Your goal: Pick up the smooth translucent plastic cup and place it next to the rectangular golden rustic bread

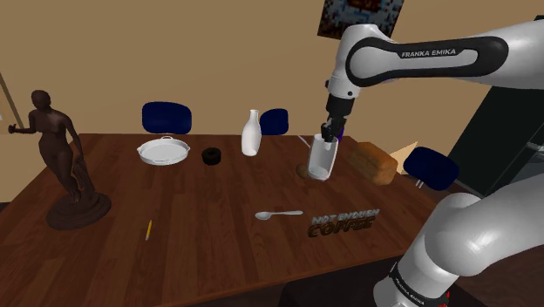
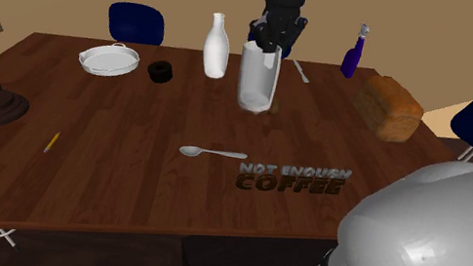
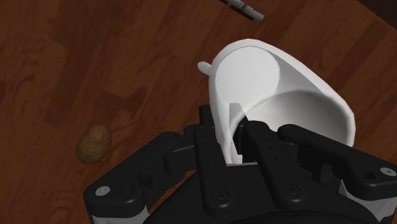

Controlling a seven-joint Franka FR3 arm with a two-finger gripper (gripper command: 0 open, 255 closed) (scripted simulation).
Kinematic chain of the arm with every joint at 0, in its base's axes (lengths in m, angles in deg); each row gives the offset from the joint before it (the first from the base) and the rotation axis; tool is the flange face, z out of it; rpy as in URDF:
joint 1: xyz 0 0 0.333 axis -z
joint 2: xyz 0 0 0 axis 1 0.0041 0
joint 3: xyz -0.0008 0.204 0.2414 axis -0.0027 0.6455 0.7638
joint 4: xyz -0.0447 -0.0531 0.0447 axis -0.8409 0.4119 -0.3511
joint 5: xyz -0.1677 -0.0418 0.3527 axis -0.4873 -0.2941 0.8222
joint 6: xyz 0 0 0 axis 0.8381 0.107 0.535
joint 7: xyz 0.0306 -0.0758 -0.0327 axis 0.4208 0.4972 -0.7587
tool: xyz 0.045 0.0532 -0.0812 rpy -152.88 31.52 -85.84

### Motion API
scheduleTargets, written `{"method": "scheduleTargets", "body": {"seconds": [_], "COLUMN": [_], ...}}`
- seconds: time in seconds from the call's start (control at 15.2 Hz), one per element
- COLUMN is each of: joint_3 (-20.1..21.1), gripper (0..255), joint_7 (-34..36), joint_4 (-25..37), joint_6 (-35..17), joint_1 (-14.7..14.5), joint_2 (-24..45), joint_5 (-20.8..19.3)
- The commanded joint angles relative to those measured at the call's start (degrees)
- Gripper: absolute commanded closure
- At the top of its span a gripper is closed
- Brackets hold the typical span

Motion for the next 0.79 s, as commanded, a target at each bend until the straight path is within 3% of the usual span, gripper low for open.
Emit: {"method": "scheduleTargets", "body": {"seconds": [0.0,0.73], "joint_3": [-2.07,-13.32], "gripper": [255,255], "joint_7": [-2.66,-17.54], "joint_4": [0.46,10.61], "joint_6": [-0.51,-2.46], "joint_1": [1.06,5.99], "joint_2": [0.83,12.01], "joint_5": [-1.13,-4.51]}}
